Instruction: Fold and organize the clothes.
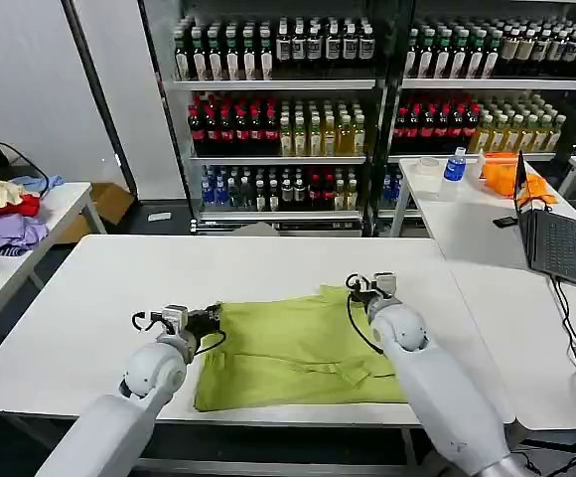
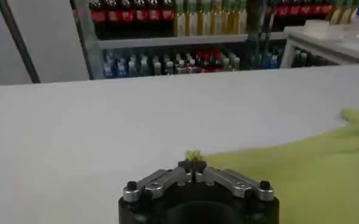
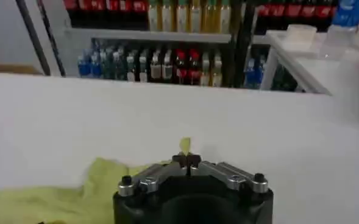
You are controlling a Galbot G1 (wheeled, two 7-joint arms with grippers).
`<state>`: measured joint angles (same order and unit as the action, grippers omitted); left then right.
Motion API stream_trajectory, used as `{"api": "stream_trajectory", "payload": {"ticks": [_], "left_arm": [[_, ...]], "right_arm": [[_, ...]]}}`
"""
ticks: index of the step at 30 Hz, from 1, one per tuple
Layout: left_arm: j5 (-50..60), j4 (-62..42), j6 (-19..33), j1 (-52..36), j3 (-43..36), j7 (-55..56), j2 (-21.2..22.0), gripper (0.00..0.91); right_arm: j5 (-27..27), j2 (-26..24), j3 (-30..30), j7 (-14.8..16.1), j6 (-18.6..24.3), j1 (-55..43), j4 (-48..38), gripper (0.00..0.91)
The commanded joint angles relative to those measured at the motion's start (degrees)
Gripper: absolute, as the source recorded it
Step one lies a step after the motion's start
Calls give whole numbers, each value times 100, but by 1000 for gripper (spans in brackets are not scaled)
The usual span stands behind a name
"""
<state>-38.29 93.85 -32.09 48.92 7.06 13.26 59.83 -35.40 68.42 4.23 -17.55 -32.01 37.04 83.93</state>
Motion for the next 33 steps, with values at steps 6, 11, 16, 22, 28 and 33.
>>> {"api": "stream_trajectory", "payload": {"ticks": [6, 11, 16, 22, 28, 33], "left_arm": [[-224, 1587, 40, 1113, 484, 13, -405, 30], [-218, 2003, 40, 1627, 644, 11, -540, 30], [-214, 2248, 22, 1878, 758, 14, -585, 30], [-152, 2275, 16, 2094, 788, -21, -597, 20], [-52, 2071, 83, 2299, 736, -69, -656, 20], [9, 1845, 139, 2303, 714, -88, -632, 30]], "right_arm": [[70, -642, 890, 67, 57, 1505, 2196, 0], [94, -800, 1270, 87, 62, 2269, 2779, 0], [85, -901, 1593, 85, 46, 2747, 3278, 0], [61, -1013, 2039, 99, 44, 3291, 3522, 0], [-49, -1045, 2250, 27, 42, 3710, 3485, 0], [-50, -1004, 2232, -10, 24, 3853, 3413, 0]]}}
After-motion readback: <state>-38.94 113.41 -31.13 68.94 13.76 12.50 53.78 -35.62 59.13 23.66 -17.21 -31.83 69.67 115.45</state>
